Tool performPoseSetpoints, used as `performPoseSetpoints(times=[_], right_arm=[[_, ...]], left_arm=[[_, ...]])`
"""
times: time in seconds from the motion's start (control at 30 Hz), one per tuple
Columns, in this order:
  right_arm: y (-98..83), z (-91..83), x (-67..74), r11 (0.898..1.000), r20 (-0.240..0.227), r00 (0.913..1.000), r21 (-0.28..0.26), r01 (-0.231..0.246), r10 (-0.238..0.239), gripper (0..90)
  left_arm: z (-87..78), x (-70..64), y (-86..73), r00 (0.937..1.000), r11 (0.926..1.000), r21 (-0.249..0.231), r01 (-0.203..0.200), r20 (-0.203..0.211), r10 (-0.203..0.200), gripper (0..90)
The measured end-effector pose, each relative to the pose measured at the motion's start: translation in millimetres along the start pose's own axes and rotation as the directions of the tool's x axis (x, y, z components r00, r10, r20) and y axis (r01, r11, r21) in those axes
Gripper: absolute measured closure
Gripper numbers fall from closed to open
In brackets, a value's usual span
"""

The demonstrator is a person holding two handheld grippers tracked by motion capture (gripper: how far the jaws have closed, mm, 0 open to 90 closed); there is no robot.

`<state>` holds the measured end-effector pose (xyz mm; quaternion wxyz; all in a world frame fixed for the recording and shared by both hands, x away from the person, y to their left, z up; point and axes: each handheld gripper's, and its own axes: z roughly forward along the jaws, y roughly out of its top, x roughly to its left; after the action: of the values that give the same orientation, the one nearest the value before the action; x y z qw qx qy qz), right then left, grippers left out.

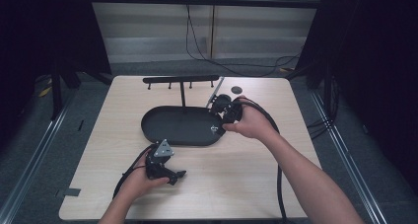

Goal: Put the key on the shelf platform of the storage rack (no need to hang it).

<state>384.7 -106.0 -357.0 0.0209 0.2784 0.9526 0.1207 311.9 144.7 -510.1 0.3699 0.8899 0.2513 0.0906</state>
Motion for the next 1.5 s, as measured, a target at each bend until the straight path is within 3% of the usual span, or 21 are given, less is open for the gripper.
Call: performPoseSetpoints(times=[0.37,0.73,1.5], right_arm=[[7.4,-4.3,-13.0,0.999,0.011,0.9995,-0.017,-0.029,0.03,69.0],[15.4,6.7,-25.1,0.998,0.018,0.9984,-0.019,-0.053,0.054,69.0],[30.8,31.2,-29.4,0.999,0.033,0.9981,-0.01,-0.052,0.053,69.0]], left_arm=[[0.1,0.1,0.0,1.0,1.0,0.0,-0.001,0.003,0.001,2.9],[0.2,0.0,0.0,1.0,1.0,-0.003,0.005,0.008,-0.005,2.8],[0.2,0.0,0.0,1.0,1.0,-0.003,0.005,0.007,-0.005,2.7]])
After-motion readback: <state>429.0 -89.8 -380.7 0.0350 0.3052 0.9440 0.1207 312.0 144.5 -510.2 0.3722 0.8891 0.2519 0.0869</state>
